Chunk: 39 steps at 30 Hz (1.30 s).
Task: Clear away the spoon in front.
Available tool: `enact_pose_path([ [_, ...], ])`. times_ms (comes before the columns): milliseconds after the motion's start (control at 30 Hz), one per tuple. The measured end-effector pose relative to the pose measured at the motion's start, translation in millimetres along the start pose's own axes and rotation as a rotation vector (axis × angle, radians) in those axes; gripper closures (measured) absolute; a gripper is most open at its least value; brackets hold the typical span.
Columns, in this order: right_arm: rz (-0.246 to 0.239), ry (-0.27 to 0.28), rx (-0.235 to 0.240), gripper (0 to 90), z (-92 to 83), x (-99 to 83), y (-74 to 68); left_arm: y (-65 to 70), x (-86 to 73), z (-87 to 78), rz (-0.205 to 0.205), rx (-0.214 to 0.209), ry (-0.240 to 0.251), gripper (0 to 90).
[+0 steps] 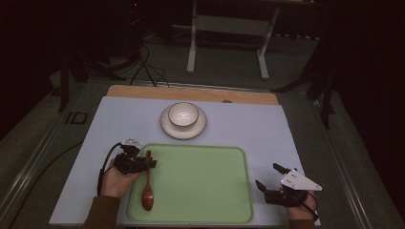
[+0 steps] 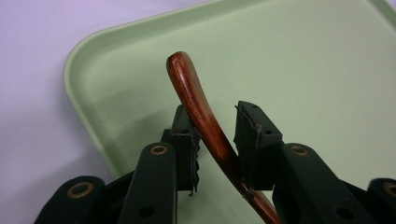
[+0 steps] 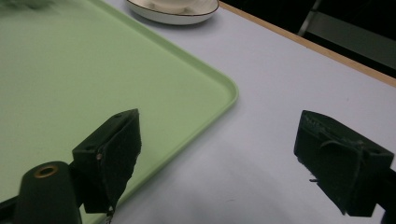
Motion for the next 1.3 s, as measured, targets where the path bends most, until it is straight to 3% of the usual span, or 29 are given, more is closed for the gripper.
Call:
enact_pose_path([
  [333,0.001,0.002,0.002,14.5,-0.2,0.3,-0.3,-2.8,-2.1,6.0,0.015,0.019,-0.031,68.2],
  [767,0.001,0.001,0.002,14.5,-0.1,0.4,-0.5,-8.5,-5.1,8.3,0.005,0.049,-0.029,62.6],
  [1167,0.001,0.001,0.002,14.5,-0.4,0.6,-0.8,-11.3,-4.3,8.0,0.042,0.149,-0.02,52.2],
  [1300,0.0,0.0,0.002,14.5,-0.5,0.5,-0.7,-11.4,-4.2,8.1,0.048,0.162,-0.014,50.7],
])
Point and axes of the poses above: each handheld gripper's, and its own axes: z roughly forward along the jaws, x roughly out of its top, y roughly to its right, the point moved 4 cm from there along z, roughly forward along the jaws, and after that the axes turned 12 degrees about -x, right-handed, at the moved point
